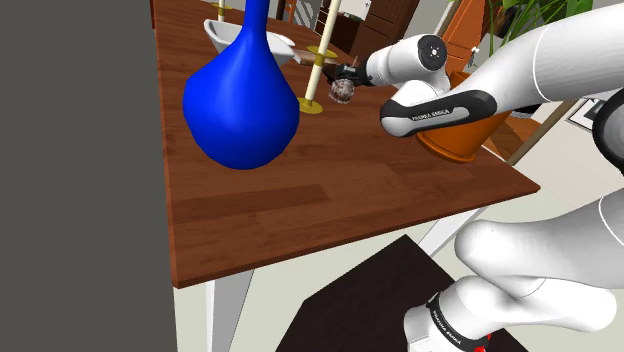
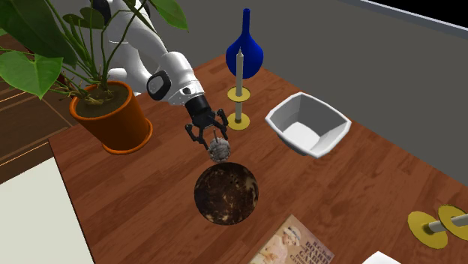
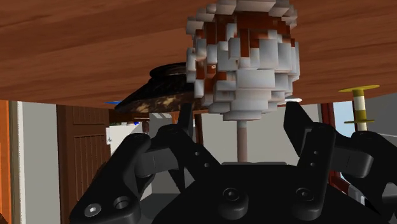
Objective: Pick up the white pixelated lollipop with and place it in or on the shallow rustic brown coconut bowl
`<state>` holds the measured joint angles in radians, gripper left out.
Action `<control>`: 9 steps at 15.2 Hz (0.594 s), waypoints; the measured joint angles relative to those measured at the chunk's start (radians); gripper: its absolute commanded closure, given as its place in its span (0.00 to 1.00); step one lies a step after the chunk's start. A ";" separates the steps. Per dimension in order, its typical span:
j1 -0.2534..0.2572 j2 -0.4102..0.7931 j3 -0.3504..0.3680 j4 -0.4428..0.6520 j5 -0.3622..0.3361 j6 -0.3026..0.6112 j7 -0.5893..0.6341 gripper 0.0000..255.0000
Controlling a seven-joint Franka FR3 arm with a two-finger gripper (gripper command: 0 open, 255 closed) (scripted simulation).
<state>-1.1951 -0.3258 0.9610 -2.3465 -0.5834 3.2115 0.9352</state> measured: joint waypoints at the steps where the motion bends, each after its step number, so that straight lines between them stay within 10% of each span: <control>1: 0.009 0.000 -0.008 -0.002 0.001 -0.001 -0.002 1.00; 9: 0.246 0.021 -0.218 0.038 0.070 -0.104 -0.108 1.00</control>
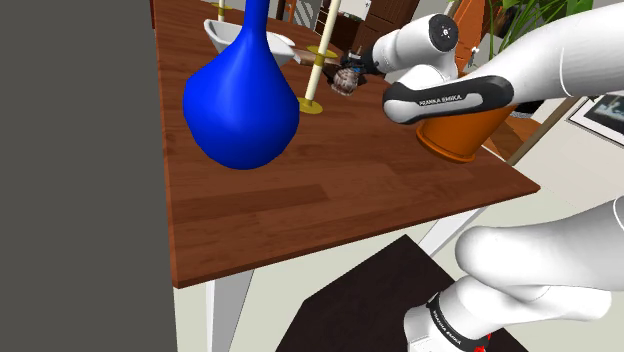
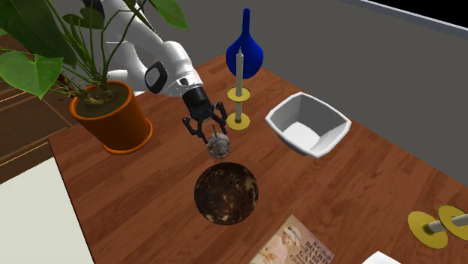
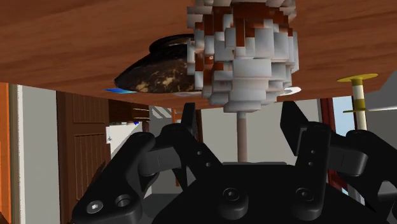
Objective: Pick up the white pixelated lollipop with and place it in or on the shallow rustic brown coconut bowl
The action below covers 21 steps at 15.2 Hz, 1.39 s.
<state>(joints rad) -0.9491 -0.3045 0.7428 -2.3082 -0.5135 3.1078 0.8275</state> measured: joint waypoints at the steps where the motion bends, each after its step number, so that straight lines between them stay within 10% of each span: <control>1: 0.024 0.001 -0.018 0.009 0.012 -0.015 -0.014 1.00; 15: 0.253 -0.014 -0.217 0.125 0.179 -0.189 -0.207 1.00; 21: 0.166 0.175 -0.169 0.301 0.069 -0.198 -0.186 1.00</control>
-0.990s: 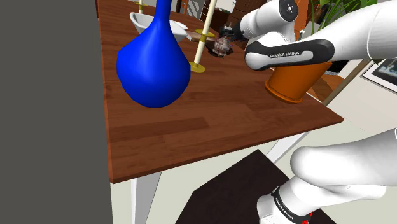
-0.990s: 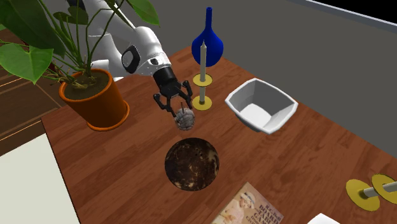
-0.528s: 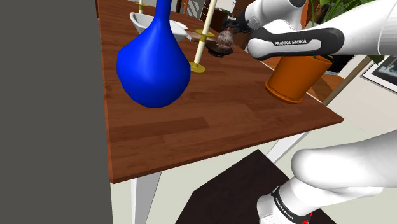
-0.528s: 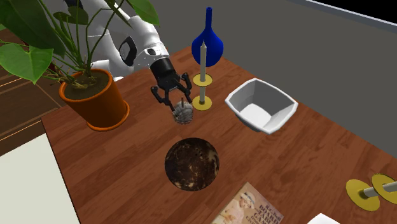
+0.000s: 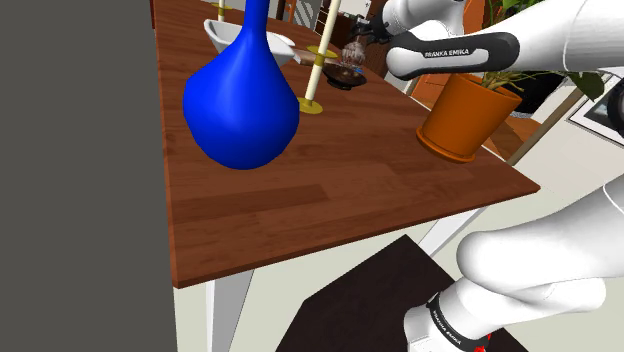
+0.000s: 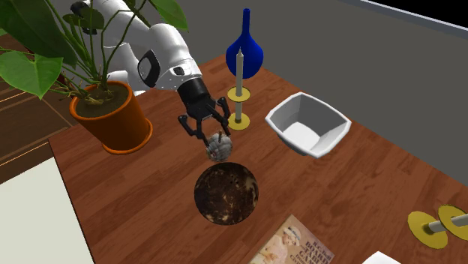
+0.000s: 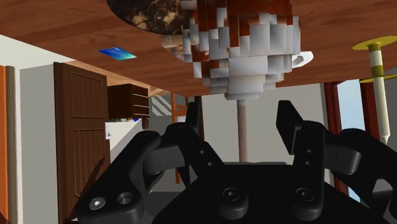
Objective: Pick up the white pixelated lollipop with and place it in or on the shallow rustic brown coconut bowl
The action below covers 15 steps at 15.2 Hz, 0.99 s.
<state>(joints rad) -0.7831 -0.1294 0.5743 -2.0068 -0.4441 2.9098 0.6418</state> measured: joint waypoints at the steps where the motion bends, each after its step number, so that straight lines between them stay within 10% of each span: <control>1: -0.016 0.046 0.013 0.045 -0.039 -0.009 0.017 1.00; 6: -0.023 0.259 0.018 0.267 -0.169 -0.057 0.030 1.00; 15: 0.029 0.316 -0.040 0.260 -0.342 0.002 0.176 1.00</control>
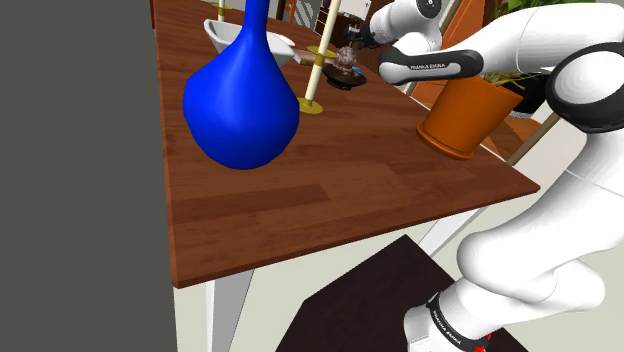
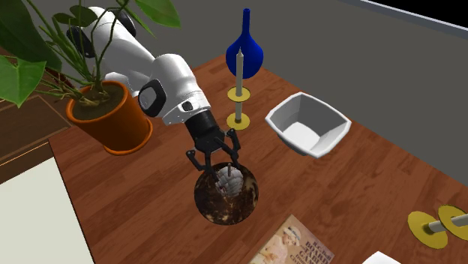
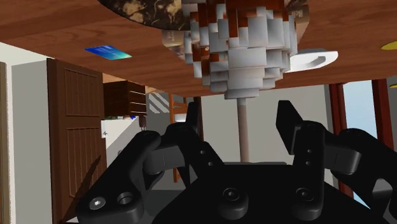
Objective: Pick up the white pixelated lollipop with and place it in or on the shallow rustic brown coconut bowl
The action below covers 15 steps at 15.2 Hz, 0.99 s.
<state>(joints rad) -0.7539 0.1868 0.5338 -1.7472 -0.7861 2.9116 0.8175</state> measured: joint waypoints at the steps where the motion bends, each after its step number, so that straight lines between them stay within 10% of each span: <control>1: -0.003 -0.002 -0.004 -0.012 -0.007 0.012 0.006 1.00; 10: 0.019 0.012 -0.037 -0.030 -0.087 0.042 0.083 1.00; 11: 0.023 0.014 -0.041 -0.030 -0.095 0.041 0.093 0.00; 15: 0.019 0.010 -0.037 -0.035 -0.087 0.040 0.087 0.00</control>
<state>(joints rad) -0.7351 0.1970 0.4966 -1.7821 -0.8730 2.9514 0.9047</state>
